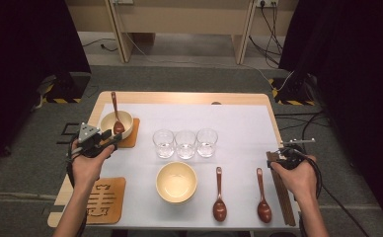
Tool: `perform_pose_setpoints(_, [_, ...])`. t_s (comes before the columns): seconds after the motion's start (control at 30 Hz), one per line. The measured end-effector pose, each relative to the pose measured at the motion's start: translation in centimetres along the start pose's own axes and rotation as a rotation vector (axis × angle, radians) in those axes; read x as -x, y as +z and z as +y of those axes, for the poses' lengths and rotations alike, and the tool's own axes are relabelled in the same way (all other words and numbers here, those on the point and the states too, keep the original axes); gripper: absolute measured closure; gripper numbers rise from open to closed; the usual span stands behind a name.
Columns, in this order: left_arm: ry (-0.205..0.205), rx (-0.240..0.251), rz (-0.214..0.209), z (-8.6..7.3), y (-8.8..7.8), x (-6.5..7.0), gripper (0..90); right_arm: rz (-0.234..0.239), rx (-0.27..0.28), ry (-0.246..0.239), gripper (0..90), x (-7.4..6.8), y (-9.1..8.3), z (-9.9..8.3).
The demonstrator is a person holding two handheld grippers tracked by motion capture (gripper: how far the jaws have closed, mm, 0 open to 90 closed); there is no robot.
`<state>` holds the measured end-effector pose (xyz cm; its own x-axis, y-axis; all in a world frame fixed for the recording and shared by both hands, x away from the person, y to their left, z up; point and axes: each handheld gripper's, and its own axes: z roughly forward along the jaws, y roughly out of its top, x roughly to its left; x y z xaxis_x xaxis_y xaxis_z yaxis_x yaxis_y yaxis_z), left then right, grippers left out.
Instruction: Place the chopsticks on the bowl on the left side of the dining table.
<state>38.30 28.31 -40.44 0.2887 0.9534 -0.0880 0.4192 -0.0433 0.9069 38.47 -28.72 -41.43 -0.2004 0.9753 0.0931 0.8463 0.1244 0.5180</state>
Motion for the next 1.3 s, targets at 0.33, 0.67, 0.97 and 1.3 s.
perform_pose_setpoints(0.33, [0.004, 0.000, -0.009, -0.1, 0.0, 0.2, 54.1, 0.000, -0.126, 0.016, 69.9, 0.7, 1.2, 0.4])
perform_pose_setpoints(0.67, [-0.008, 0.027, -0.009, 0.3, -0.4, -0.1, 53.4, -0.009, -0.227, 0.049, 74.0, 0.8, 2.2, 0.0])
perform_pose_setpoints(0.97, [-0.009, 0.030, -0.012, 0.4, -0.3, -0.3, 52.6, -0.034, -0.284, 0.064, 75.5, 0.7, 2.7, 0.1])
perform_pose_setpoints(1.3, [-0.015, 0.029, -0.012, 0.3, -0.4, -0.5, 51.9, -0.050, -0.314, 0.067, 76.3, 0.6, 3.3, 0.4])
